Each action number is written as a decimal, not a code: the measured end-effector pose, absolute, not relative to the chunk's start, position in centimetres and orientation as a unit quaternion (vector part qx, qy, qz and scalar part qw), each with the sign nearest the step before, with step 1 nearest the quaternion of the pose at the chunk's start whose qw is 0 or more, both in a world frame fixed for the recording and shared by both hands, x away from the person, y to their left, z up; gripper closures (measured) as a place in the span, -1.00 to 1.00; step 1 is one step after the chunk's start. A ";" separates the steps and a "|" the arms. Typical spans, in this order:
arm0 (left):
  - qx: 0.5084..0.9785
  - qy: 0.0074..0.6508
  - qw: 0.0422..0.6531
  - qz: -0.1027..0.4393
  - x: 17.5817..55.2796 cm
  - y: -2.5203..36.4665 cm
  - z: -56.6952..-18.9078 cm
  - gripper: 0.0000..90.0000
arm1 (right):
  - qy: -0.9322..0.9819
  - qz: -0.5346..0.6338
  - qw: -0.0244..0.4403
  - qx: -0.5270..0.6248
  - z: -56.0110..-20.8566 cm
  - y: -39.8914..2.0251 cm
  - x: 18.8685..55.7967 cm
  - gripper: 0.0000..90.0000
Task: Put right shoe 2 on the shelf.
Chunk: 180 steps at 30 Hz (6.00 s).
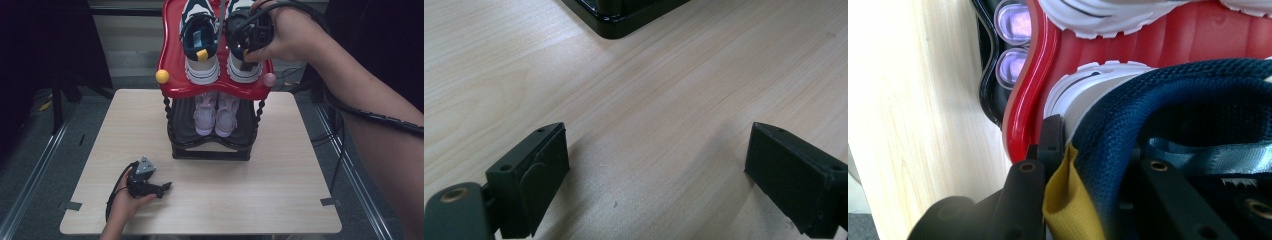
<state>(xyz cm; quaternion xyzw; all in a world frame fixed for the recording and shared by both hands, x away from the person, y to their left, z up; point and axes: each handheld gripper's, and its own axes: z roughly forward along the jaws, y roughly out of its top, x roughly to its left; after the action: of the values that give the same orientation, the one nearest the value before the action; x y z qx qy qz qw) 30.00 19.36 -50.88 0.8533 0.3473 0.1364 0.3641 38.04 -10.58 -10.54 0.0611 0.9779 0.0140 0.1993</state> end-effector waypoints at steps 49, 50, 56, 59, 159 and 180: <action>0.852 0.350 0.365 0.137 30.1 19.2 -50.9 -0.78 | 0.979 0.046 0.195 0.022 -11.8 -10.6 39.4 0.55; 0.852 0.350 0.365 0.137 30.1 19.2 -50.9 -0.78 | 0.979 0.047 0.197 0.025 -11.7 -10.7 39.4 0.52; 0.852 0.350 0.365 0.137 30.1 19.2 -50.9 -0.78 | 0.976 0.060 0.205 0.039 -11.3 -10.7 39.3 0.30; 0.852 0.350 0.365 0.137 30.1 19.2 -50.9 -0.78 | 0.976 0.070 0.200 0.050 -11.2 -10.9 39.3 0.13; 0.852 0.349 0.365 0.137 30.1 19.2 -50.9 -0.78 | 0.982 0.028 0.054 0.180 -12.5 -19.8 33.1 -0.58; 0.852 0.349 0.365 0.136 30.1 19.2 -50.9 -0.78 | 0.983 0.026 0.034 0.179 -17.0 -22.3 30.7 -0.58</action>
<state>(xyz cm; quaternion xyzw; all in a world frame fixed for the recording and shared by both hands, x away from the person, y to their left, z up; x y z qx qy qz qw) 30.13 19.19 -50.91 0.8523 0.3492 0.1365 0.3646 30.68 -22.31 -16.96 0.1788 0.9830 0.0255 0.0339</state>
